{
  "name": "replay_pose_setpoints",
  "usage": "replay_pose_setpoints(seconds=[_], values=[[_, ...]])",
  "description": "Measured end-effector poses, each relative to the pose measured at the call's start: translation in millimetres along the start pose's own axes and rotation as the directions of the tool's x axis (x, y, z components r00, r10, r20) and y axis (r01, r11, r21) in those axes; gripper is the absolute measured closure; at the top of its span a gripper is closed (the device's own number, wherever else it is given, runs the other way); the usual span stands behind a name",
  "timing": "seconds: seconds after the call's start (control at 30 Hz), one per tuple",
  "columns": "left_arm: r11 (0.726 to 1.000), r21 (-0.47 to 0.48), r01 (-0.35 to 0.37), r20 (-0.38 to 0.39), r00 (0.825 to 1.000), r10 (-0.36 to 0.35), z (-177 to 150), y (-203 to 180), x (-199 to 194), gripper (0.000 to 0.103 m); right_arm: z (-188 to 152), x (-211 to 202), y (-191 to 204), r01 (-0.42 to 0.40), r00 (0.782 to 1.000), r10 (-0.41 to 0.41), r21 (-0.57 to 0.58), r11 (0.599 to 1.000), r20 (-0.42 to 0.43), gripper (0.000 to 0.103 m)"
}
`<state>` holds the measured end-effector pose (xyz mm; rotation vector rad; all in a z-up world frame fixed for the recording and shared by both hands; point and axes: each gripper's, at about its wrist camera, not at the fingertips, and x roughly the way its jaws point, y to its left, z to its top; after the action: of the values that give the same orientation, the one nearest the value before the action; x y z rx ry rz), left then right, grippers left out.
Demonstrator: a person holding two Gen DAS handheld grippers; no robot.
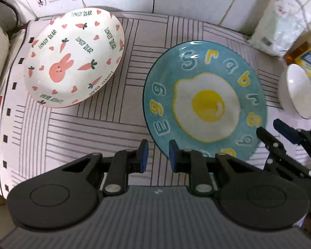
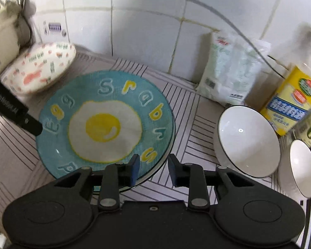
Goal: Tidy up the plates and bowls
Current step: 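Open both grippers and move them toward the bunny plate, then grasp the bunny plate rim with both grippers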
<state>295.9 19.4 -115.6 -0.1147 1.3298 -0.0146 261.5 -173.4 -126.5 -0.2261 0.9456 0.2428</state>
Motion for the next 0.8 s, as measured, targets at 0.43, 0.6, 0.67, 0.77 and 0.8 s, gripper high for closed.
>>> replay_pose_setpoints(seconds=[0.43, 0.6, 0.67, 0.77, 0.8], values=[[0.999, 0.009, 0.037, 0.146, 0.989, -0.038, -28, 49, -86, 0.079, 10, -75, 11, -0.054, 0.997, 0.051, 0.062, 0.997, 0.058, 0.062], [1.0, 0.007, 0.019, 0.188, 0.982, -0.02, -35, 89, -113, 0.075, 19, -97, 32, -0.111, 0.987, 0.112, -0.015, 0.994, 0.114, 0.061], [1.0, 0.004, 0.012, 0.195, 0.981, -0.012, -37, 108, -121, 0.074, 24, -106, 43, -0.12, 0.979, 0.13, -0.07, 0.99, 0.158, 0.057], [1.0, -0.005, 0.017, 0.213, 0.977, -0.015, -38, 136, -131, 0.071, 34, -113, 60, -0.125, 0.971, 0.145, -0.115, 0.986, 0.189, 0.052], [1.0, -0.007, 0.022, 0.221, 0.975, -0.02, -38, 143, -134, 0.07, 38, -114, 68, -0.122, 0.969, 0.147, -0.134, 0.984, 0.198, 0.051]])
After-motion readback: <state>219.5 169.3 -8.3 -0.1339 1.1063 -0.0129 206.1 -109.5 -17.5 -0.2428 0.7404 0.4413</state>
